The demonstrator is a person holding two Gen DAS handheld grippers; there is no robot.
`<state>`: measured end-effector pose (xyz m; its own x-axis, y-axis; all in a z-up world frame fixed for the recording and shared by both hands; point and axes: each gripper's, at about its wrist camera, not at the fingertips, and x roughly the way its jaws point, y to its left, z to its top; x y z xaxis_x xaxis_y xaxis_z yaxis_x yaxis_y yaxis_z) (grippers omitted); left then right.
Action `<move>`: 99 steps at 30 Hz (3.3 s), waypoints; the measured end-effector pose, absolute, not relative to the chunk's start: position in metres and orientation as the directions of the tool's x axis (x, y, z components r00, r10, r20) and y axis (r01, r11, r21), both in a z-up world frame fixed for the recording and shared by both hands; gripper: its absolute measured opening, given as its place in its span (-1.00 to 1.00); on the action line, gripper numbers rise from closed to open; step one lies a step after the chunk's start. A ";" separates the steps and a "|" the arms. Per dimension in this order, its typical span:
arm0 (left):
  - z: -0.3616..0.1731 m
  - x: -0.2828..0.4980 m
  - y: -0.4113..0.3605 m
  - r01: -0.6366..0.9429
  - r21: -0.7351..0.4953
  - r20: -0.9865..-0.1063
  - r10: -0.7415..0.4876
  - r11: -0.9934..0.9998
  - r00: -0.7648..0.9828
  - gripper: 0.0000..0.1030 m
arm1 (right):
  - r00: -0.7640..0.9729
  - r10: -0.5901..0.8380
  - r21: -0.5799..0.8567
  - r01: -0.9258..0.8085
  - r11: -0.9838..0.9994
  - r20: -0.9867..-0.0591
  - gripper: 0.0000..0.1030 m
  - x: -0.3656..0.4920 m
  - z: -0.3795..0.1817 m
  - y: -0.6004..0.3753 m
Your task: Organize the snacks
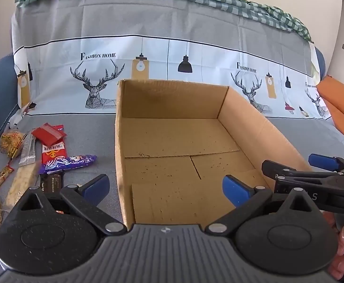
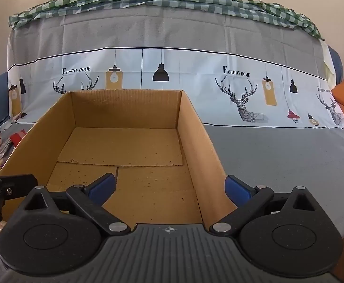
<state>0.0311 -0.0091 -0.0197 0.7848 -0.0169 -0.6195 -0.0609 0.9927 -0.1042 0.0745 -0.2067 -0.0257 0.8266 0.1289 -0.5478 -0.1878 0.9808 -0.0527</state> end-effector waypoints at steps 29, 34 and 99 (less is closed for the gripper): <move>-0.024 0.032 -0.009 -0.078 -0.117 -0.633 -0.014 0.990 0.774 0.90 | 0.838 0.155 -0.046 -0.209 0.977 -0.523 0.83 0.072 -0.027 -0.205; -0.023 0.032 -0.011 -0.068 -0.119 -0.632 -0.023 0.990 0.774 0.86 | 0.829 0.162 -0.028 -0.209 0.978 -0.536 0.83 0.072 -0.027 -0.205; -0.060 -0.058 0.238 -0.591 -0.489 -0.645 0.190 0.642 0.740 -0.05 | 0.676 0.574 0.059 -0.623 0.780 -0.462 0.12 0.005 -0.050 0.001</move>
<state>-0.0575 0.2376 -0.0596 0.7401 0.1901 -0.6450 -0.5909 0.6417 -0.4889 0.0045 0.0010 -0.0502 0.6756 0.5744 -0.4622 -0.6229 0.7801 0.0589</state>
